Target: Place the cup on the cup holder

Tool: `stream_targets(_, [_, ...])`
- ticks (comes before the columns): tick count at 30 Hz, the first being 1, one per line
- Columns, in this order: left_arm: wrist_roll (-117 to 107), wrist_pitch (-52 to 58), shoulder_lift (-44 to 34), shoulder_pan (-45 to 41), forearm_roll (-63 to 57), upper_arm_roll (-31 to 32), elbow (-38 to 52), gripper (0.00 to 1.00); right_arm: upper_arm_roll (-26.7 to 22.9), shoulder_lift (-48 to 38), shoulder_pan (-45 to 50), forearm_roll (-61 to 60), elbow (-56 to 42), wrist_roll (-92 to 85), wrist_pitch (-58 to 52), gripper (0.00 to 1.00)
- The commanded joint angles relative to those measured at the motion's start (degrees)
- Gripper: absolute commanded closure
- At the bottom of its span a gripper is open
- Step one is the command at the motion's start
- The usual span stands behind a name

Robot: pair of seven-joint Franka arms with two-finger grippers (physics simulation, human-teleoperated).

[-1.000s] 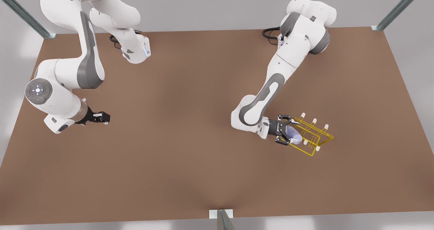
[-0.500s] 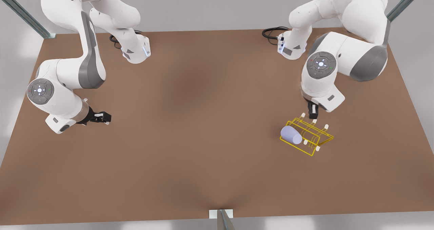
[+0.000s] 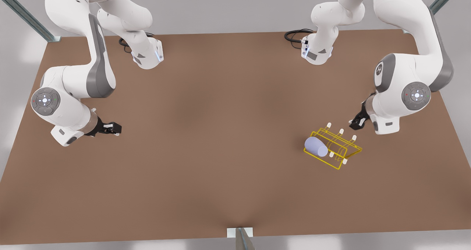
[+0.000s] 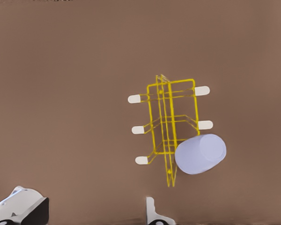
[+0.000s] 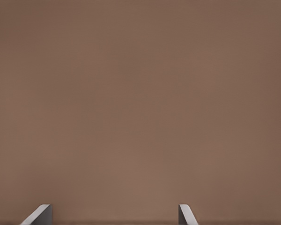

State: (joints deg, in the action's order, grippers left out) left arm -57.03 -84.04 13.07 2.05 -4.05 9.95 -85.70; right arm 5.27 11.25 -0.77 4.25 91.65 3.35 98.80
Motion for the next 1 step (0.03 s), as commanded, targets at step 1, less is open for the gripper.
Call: stream_targets(1, [47.1, -4.3, 0.2, -0.3, 1.9, 0.1, 0.2, 0.00, 0.0, 0.0, 0.0, 0.0, 0.0, 0.1, 0.0, 0.00])
